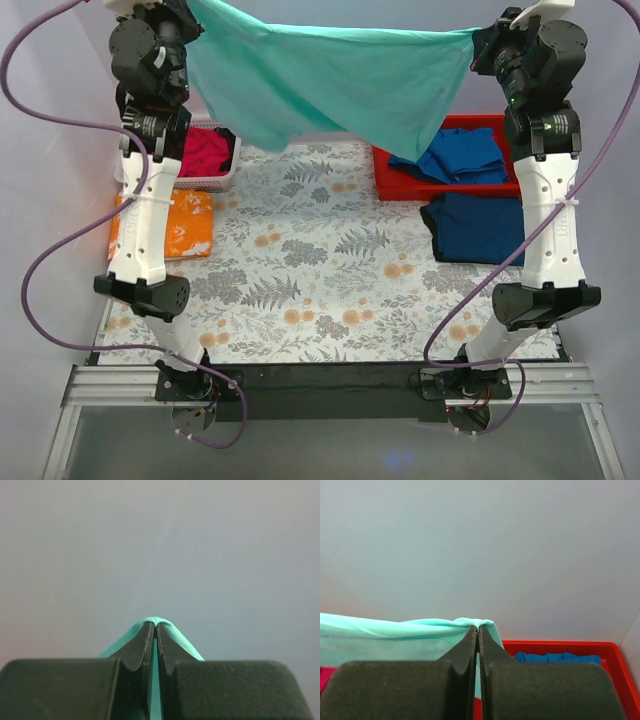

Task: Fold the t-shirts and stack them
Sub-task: Flatten out the tshirt

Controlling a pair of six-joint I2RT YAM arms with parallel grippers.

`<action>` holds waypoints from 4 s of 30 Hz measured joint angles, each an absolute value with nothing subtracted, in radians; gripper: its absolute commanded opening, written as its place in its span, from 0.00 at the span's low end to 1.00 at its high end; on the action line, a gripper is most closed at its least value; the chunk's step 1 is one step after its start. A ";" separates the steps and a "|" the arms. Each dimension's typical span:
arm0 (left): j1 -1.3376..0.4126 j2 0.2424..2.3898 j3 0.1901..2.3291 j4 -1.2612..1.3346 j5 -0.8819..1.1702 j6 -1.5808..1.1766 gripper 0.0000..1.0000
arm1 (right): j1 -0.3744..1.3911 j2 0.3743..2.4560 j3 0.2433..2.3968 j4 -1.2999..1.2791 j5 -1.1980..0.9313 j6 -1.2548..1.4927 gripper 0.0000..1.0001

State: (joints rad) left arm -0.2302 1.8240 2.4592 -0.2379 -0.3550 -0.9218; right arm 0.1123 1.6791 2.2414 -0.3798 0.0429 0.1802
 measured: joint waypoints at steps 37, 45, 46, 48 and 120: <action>-0.226 1.201 1.028 -1.075 -0.244 -1.429 0.00 | 0.112 1.359 0.813 -0.691 -0.145 0.376 0.52; -0.226 1.211 0.997 -1.076 -0.245 -1.430 0.00 | 0.146 1.266 0.802 -0.757 -0.101 0.395 0.59; -0.226 1.212 0.994 -1.076 -0.245 -1.430 0.00 | 0.155 1.264 0.801 -0.754 -0.096 0.395 0.58; -0.226 1.212 0.987 -1.074 -0.245 -1.430 0.00 | 0.167 1.265 0.791 -0.738 -0.083 0.394 0.56; -0.223 1.517 2.009 -0.785 -0.482 -1.128 0.00 | 0.353 1.651 1.851 -0.709 0.239 0.298 0.01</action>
State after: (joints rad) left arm -0.2234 1.5169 2.0094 -0.7849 -0.4820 -1.1278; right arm 0.3531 1.6512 1.8507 -0.7090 0.2394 0.2981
